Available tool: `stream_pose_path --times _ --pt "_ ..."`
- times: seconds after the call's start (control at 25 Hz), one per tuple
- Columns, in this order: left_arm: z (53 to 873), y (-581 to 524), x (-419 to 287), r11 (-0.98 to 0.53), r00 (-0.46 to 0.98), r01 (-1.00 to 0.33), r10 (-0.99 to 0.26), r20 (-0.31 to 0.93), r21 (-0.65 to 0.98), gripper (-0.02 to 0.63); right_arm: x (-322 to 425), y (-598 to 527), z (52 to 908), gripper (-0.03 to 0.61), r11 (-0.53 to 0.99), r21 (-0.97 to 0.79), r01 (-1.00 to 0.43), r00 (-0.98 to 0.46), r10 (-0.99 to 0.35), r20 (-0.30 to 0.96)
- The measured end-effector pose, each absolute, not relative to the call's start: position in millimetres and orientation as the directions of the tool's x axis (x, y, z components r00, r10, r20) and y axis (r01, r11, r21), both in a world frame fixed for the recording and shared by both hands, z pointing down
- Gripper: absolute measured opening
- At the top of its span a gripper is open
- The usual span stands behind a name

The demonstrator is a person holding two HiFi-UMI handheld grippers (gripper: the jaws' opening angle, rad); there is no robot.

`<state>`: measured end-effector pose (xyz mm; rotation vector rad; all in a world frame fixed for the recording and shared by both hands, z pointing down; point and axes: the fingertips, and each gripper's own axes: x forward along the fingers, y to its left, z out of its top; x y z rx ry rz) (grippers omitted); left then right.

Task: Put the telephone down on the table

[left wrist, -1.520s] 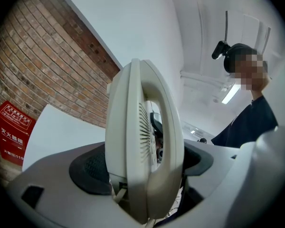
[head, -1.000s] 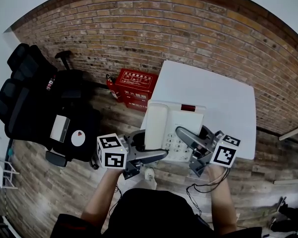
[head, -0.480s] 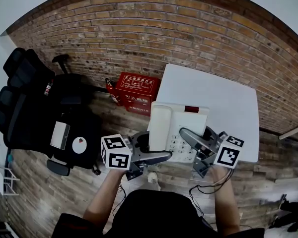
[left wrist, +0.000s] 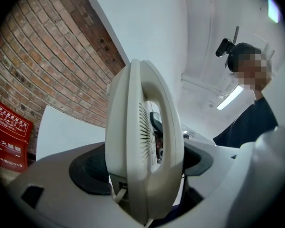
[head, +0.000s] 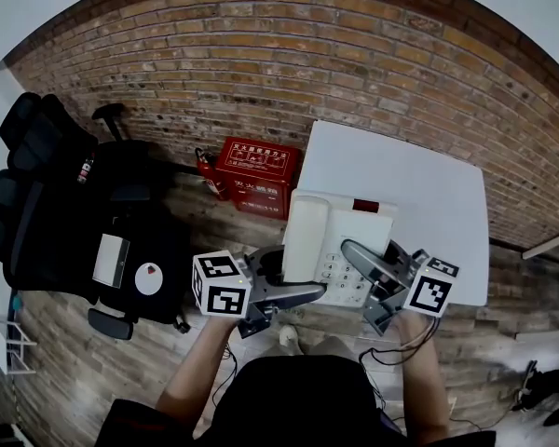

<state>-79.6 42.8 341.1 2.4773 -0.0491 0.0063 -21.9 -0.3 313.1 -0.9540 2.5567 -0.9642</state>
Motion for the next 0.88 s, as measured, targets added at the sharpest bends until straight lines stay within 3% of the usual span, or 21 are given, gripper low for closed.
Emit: stream_pose_path --times 0.88 --pt "343 -17 -51 -0.764 0.996 -0.069 -0.087 0.004 0.642 0.416 6 -62 317 0.261 0.554 -0.68 -0.481 -0.77 -0.637 0.025"
